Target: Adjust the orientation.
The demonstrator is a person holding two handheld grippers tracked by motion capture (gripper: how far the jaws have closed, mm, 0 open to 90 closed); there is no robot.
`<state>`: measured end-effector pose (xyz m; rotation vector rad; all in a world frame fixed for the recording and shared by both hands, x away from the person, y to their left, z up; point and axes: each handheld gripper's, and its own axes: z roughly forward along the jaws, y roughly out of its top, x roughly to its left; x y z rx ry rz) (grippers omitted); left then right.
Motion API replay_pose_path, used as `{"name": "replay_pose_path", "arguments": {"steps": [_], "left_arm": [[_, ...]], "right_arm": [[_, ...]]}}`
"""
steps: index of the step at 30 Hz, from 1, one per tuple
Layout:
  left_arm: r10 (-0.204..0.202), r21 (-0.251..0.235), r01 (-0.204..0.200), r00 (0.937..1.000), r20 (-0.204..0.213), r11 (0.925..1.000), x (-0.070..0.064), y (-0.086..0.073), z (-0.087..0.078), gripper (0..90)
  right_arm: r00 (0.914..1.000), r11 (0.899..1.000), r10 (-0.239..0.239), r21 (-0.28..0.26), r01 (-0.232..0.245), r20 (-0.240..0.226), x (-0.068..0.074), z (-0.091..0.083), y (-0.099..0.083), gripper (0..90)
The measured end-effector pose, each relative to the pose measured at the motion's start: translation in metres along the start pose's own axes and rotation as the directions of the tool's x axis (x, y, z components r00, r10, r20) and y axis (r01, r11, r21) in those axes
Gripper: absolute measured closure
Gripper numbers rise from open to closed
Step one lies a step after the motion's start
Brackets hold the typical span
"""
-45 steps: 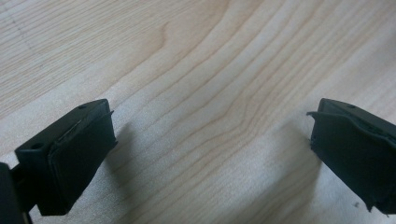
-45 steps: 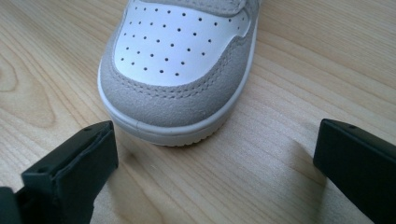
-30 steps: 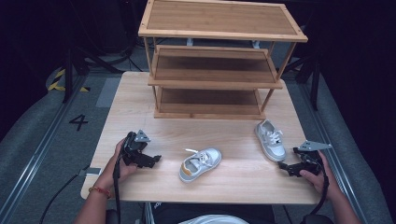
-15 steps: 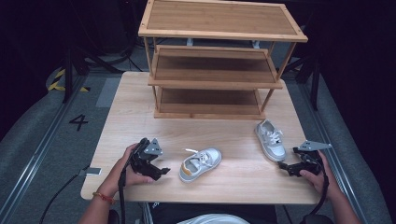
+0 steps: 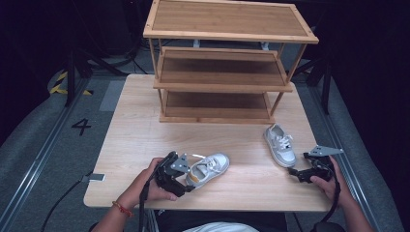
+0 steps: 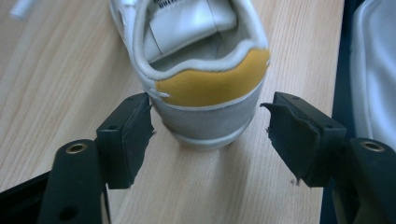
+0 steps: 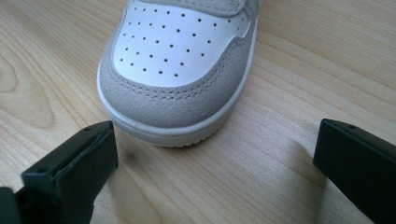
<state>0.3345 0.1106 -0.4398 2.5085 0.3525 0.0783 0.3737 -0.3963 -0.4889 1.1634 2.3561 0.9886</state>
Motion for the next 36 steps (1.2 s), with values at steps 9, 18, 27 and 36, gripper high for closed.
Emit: {"name": "replay_pose_path", "arguments": {"steps": [9,18,27,36], "left_arm": [[0.019,-0.032,-0.018,0.999,0.041,0.9993,-0.013,0.015,0.006,39.2],[0.054,-0.095,-0.052,0.9983,0.023,0.9942,-0.026,0.035,-0.01,38.5],[0.13,-0.075,-0.125,0.9897,0.06,0.9893,-0.037,0.055,0.001,42.6],[0.138,0.026,-0.142,0.9831,0.12,0.9895,-0.031,0.055,0.031,49.0]], "right_arm": [[1.0,1.0,0.0,0.0,0.0,-0.001,0.0,0.0,0.0,0.0],[1.0,1.0,-0.001,0.0,0.001,-0.001,0.0,0.0,0.0,0.0],[1.0,1.0,0.0,0.0,0.0,-0.001,0.0,0.0,0.0,0.0],[1.0,1.0,0.0,0.001,0.0,-0.002,0.0,0.0,0.0,0.0]]}}
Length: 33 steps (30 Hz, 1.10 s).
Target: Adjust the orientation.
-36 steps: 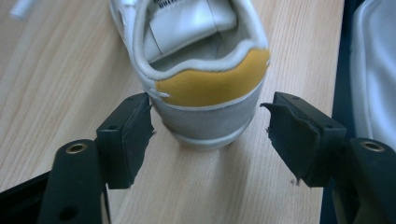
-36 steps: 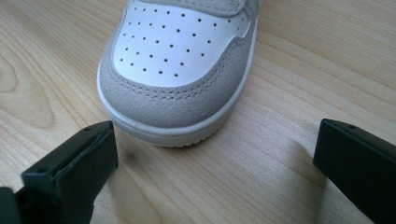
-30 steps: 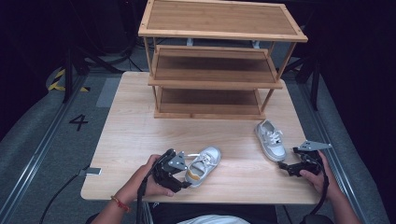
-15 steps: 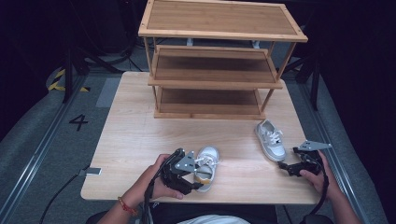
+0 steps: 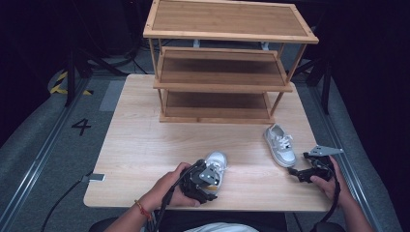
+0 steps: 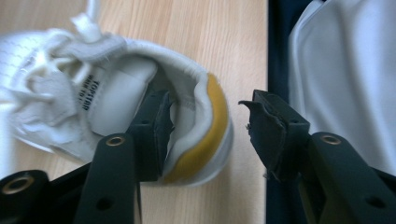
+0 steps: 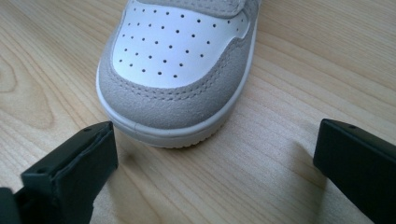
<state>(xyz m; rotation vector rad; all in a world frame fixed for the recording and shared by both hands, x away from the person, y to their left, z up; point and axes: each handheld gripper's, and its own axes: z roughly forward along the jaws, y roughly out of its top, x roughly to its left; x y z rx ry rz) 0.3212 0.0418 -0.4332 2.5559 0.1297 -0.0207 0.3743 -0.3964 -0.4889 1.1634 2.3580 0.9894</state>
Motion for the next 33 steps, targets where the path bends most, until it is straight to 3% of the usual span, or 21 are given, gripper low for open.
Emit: {"name": "replay_pose_path", "arguments": {"steps": [2,4,8,16,20,22,28,33], "left_arm": [[0.013,0.027,-0.014,0.9999,0.01,0.9995,0.002,0.003,0.005,50.9],[0.025,0.085,-0.026,0.9996,0.011,0.9961,0.005,0.008,0.012,53.8],[0.038,0.111,-0.041,0.9989,0.028,0.993,0.008,0.014,0.019,56.2],[0.035,0.092,-0.039,0.9985,0.042,0.9949,0.012,0.013,0.018,61.4],[0.021,0.063,-0.021,0.9998,0.0,0.9978,0.014,0.011,0.017,62.5],[0.002,0.041,-0.002,1.0,0.002,0.9991,0.018,0.009,0.017,62.9],[-0.01,0.048,0.011,0.9998,-0.016,0.9988,0.028,0.006,0.012,63.5],[-0.028,0.024,0.029,0.9988,-0.04,0.9993,0.04,0.008,0.004,63.7]], "right_arm": [[1.0,1.0,-0.001,0.0,0.001,0.0,0.0,0.0,0.0,0.0],[1.0,1.0,-0.001,0.0,0.001,0.0,0.0,0.0,0.0,0.0],[1.0,1.0,-0.002,-0.001,0.002,0.0,0.0,0.0,0.0,0.0],[1.0,1.0,-0.001,-0.001,0.001,0.0,0.0,0.0,0.0,0.0],[1.0,1.0,-0.002,-0.001,0.002,0.0,0.0,0.0,0.0,0.0],[1.0,1.0,-0.001,0.0,0.001,0.0,0.0,0.0,0.0,0.0],[1.0,1.0,-0.001,0.0,0.001,0.0,0.0,0.0,0.0,0.0],[1.0,1.0,-0.001,0.0,0.001,0.0,0.0,0.0,0.0,0.0]]}}
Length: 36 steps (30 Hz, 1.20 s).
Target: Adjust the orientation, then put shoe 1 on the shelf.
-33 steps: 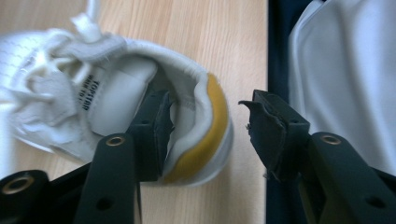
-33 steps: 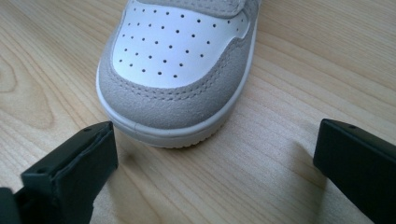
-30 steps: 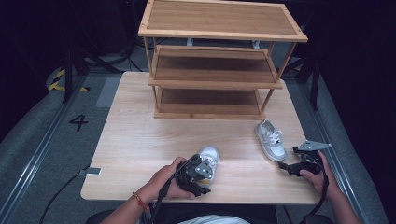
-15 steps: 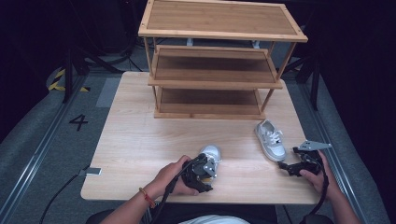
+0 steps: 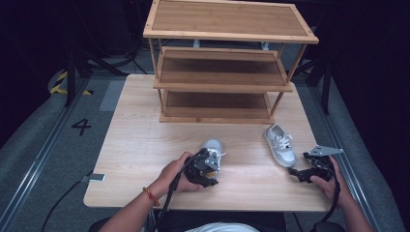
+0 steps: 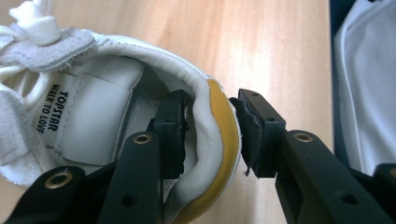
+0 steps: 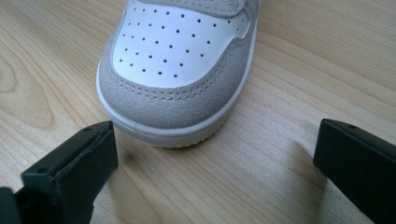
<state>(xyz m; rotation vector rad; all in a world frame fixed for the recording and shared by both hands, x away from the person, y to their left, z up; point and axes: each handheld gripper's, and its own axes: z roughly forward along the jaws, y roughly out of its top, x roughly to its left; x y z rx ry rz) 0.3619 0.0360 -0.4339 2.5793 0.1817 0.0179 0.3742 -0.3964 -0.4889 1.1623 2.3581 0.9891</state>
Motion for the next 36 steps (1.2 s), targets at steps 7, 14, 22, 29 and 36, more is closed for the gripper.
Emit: {"name": "replay_pose_path", "arguments": {"steps": [7,14,22,29,36], "left_arm": [[-0.007,-0.017,0.006,0.999,-0.044,0.9998,0.021,0.005,-0.011,64.1],[-0.02,-0.037,0.017,0.9957,-0.09,0.9992,0.041,0.014,-0.017,64.4],[-0.021,-0.049,0.015,0.9924,-0.121,0.9987,0.061,0.025,-0.014,64.5],[-0.012,-0.052,0.003,0.9845,-0.175,0.9987,0.091,0.044,-0.014,64.5],[-0.028,-0.062,0.016,0.9787,-0.203,0.9979,0.119,0.054,-0.006,64.5]], "right_arm": [[1.0,1.0,-0.002,-0.001,0.002,0.0,0.0,0.0,0.0,0.0],[1.0,1.0,-0.002,-0.001,0.002,0.0,0.0,0.0,0.0,0.0],[1.0,1.0,0.0,0.0,0.0,0.0,0.0,0.0,0.0,0.0],[1.0,1.0,0.0,0.0,0.0,0.001,0.0,0.0,0.0,0.0],[1.0,1.0,0.003,-0.001,-0.003,0.001,0.0,0.0,0.0,0.0]]}}
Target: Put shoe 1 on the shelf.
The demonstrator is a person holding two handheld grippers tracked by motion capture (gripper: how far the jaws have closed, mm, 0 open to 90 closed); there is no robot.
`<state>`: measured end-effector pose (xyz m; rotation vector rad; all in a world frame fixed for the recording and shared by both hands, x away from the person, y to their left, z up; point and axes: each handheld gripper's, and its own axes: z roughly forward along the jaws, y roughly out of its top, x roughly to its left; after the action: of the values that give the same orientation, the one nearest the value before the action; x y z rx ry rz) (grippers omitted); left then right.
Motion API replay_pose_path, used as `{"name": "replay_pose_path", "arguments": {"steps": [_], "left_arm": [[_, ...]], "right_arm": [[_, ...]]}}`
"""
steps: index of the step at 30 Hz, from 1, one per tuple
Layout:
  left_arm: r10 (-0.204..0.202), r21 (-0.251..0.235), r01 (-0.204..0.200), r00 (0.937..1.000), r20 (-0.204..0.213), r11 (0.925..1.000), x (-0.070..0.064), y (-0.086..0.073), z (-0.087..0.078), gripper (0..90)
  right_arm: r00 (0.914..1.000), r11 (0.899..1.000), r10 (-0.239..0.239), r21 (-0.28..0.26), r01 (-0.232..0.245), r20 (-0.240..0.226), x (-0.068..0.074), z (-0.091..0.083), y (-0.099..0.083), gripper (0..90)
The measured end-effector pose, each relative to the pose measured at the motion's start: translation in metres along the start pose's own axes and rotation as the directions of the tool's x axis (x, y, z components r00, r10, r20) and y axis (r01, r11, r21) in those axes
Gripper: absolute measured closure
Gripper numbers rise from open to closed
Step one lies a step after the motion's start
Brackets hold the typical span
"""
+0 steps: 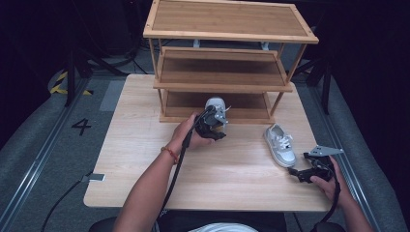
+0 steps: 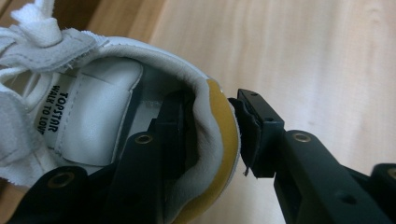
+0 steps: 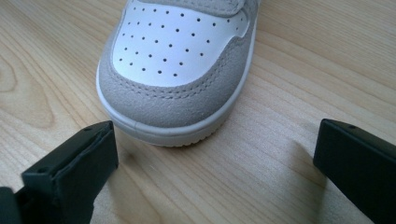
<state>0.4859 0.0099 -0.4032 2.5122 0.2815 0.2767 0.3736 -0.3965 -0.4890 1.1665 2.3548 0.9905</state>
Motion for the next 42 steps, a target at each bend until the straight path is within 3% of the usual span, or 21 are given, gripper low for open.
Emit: {"name": "replay_pose_path", "arguments": {"steps": [9,16,21,22,24,25,27,31,32,34,35,37,40,41,42], "left_arm": [[-0.046,0.014,0.046,0.9989,-0.001,0.9988,0.037,0.0,0.02,63.8],[-0.085,0.025,0.086,0.9963,-0.01,0.996,0.049,-0.009,0.021,56.9],[-0.11,-0.013,0.11,0.9937,-0.02,0.9939,0.051,-0.018,0.021,56.3],[-0.124,-0.035,0.122,0.9908,-0.054,0.9919,0.049,-0.019,0.018,53.0],[-0.147,-0.055,0.145,0.988,-0.046,0.988,0.049,-0.021,0.015,48.2],[-0.157,-0.099,0.151,0.9854,-0.065,0.9836,0.045,-0.023,0.009,46.9],[-0.169,-0.137,0.157,0.9826,-0.078,0.978,0.04,-0.026,0.003,43.6],[-0.249,-0.191,0.22,0.9576,-0.145,0.9567,0.026,-0.036,-0.008,31.2],[-0.251,-0.189,0.219,0.9542,-0.164,0.9572,0.023,-0.038,-0.011,29.3],[-0.251,-0.187,0.22,0.9549,-0.159,0.9573,0.021,-0.04,-0.013,29.2],[-0.276,-0.202,0.244,0.9499,-0.148,0.9485,0.017,-0.045,-0.017,28.9],[-0.287,-0.203,0.256,0.9468,-0.145,0.9452,0.016,-0.048,-0.016,24.4],[-0.315,-0.168,0.287,0.9334,-0.173,0.9431,0.013,-0.054,-0.012,23.7],[-0.332,-0.171,0.303,0.9276,-0.172,0.9374,0.012,-0.055,-0.01,23.8],[-0.359,-0.174,0.331,0.918,-0.169,0.9276,0.012,-0.057,-0.009,23.8]], "right_arm": [[1.0,1.0,0.0,0.0,0.0,0.001,0.0,0.0,0.0,0.0],[1.0,1.0,0.0,0.0,0.0,0.0,0.0,0.0,0.0,0.0],[1.0,1.0,0.0,0.0,0.0,0.0,0.0,0.0,0.0,0.1],[1.0,1.0,0.0,0.0,0.0,0.0,0.0,0.0,0.0,0.0],[1.0,1.0,0.0,0.0,0.0,0.0,0.0,0.0,0.0,0.0],[1.0,1.0,0.0,0.0,0.0,0.0,0.0,0.0,0.0,0.0],[1.0,1.0,0.0,0.0,0.0,0.001,0.0,0.0,0.0,0.0],[1.0,1.0,-0.003,-0.002,0.003,0.003,0.0,0.0,0.0,0.1],[1.0,1.0,-0.003,-0.002,0.003,0.004,0.0,0.0,0.0,0.2],[1.0,1.0,-0.002,-0.002,0.002,0.005,0.0,-0.001,-0.001,0.3],[1.0,1.0,-0.002,-0.002,0.002,0.005,0.0,-0.001,0.0,0.3],[1.0,1.0,-0.002,-0.002,0.002,0.006,0.0,0.0,-0.001,0.3],[1.0,1.0,-0.002,-0.002,0.002,0.005,0.0,-0.001,0.0,0.3],[1.0,1.0,-0.002,-0.002,0.002,0.005,0.0,-0.001,-0.001,0.3],[1.0,1.0,-0.002,-0.002,0.002,0.005,0.0,-0.001,-0.001,0.3]]}}
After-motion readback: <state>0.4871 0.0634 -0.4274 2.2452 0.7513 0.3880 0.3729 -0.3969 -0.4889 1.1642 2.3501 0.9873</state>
